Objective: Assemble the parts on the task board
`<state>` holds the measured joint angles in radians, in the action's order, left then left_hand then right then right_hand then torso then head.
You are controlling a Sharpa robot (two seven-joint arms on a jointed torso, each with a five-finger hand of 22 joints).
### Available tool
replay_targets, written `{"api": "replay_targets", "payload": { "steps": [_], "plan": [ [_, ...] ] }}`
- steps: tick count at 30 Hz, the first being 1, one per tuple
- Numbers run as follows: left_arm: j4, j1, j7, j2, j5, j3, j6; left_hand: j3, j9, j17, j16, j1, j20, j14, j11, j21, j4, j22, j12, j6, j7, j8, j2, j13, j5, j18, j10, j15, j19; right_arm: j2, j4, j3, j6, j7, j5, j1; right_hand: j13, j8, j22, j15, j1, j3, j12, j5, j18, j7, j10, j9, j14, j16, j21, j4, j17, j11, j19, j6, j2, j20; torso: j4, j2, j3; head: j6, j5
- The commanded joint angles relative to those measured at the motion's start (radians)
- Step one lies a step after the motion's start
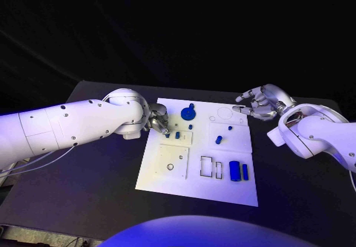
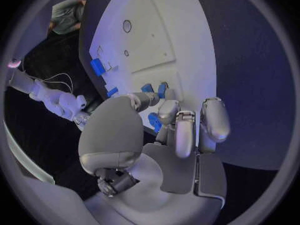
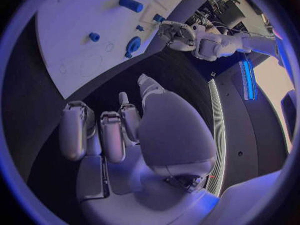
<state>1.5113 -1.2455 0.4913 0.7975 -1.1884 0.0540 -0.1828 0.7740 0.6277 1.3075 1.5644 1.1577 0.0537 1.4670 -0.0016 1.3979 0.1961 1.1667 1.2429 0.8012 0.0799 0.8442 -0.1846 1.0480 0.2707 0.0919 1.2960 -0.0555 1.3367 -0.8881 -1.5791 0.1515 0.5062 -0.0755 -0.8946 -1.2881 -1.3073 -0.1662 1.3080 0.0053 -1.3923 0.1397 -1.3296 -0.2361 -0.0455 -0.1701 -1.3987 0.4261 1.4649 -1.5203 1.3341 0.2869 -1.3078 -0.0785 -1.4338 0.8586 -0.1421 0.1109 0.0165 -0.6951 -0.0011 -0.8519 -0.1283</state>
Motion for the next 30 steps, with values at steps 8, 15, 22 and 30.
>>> {"api": "replay_targets", "payload": {
  "steps": [8,15,22,30],
  "plan": [
    [0.001,0.002,0.002,-0.001,-0.012,0.001,-0.037,0.176,0.001,0.263,0.006,0.002,-0.002,0.104,-0.001,0.005,-0.168,0.002,0.007,0.005,-0.005,0.006,-0.004,0.002,0.009,-0.007,0.006,-0.005,0.007,-0.001,0.000,0.000,-0.005,0.008,-0.002,0.001,-0.047,-0.003,0.083,-0.001,0.010,0.001,0.002,-0.006,-0.017,0.006,0.002,-0.001,0.074,0.005,-0.003,0.003,-0.134,0.001,0.002,-0.002,-0.004,-0.002,-0.0005,0.001,0.0007,-0.002,0.001],
    [0.003,0.002,0.003,0.000,-0.018,0.001,-0.037,0.177,0.001,0.263,0.006,0.001,-0.002,0.104,-0.001,0.006,-0.169,0.004,0.008,0.006,-0.006,0.007,-0.005,0.004,0.010,-0.007,0.008,-0.005,0.008,-0.001,0.000,0.000,-0.006,0.008,-0.002,0.001,-0.047,-0.003,0.083,-0.001,0.010,0.001,0.002,-0.006,-0.017,0.006,0.002,-0.001,0.074,0.005,-0.003,0.003,-0.134,0.001,0.002,-0.002,-0.004,-0.002,0.0011,0.001,0.0004,-0.001,0.000],
    [0.004,0.002,0.004,0.000,-0.021,0.001,-0.039,0.178,0.001,0.263,0.006,0.000,-0.002,0.104,-0.002,0.007,-0.169,0.005,0.010,0.006,-0.006,0.007,-0.006,0.006,0.012,-0.008,0.009,-0.006,0.009,-0.001,0.000,0.000,-0.006,0.008,-0.002,0.001,-0.047,-0.003,0.083,-0.001,0.010,0.001,0.002,-0.006,-0.017,0.006,0.002,-0.001,0.074,0.005,-0.003,0.003,-0.134,0.001,0.002,-0.002,-0.004,-0.002,0.0005,0.000,0.0006,-0.002,0.002],
    [0.006,0.002,0.005,0.001,-0.022,0.001,-0.042,0.186,0.004,0.263,0.006,-0.011,-0.005,0.104,-0.005,0.009,-0.172,0.009,0.011,0.013,-0.009,0.012,-0.013,0.008,0.030,-0.008,0.015,-0.008,0.012,-0.001,0.000,0.000,-0.006,0.007,-0.002,0.001,-0.047,-0.006,0.083,-0.002,0.014,0.002,0.001,-0.009,-0.017,0.007,0.001,-0.002,0.073,0.005,-0.004,0.003,-0.133,0.001,0.002,-0.002,-0.003,-0.002,0.0003,0.000,0.0003,-0.004,0.002]
  ]
}}
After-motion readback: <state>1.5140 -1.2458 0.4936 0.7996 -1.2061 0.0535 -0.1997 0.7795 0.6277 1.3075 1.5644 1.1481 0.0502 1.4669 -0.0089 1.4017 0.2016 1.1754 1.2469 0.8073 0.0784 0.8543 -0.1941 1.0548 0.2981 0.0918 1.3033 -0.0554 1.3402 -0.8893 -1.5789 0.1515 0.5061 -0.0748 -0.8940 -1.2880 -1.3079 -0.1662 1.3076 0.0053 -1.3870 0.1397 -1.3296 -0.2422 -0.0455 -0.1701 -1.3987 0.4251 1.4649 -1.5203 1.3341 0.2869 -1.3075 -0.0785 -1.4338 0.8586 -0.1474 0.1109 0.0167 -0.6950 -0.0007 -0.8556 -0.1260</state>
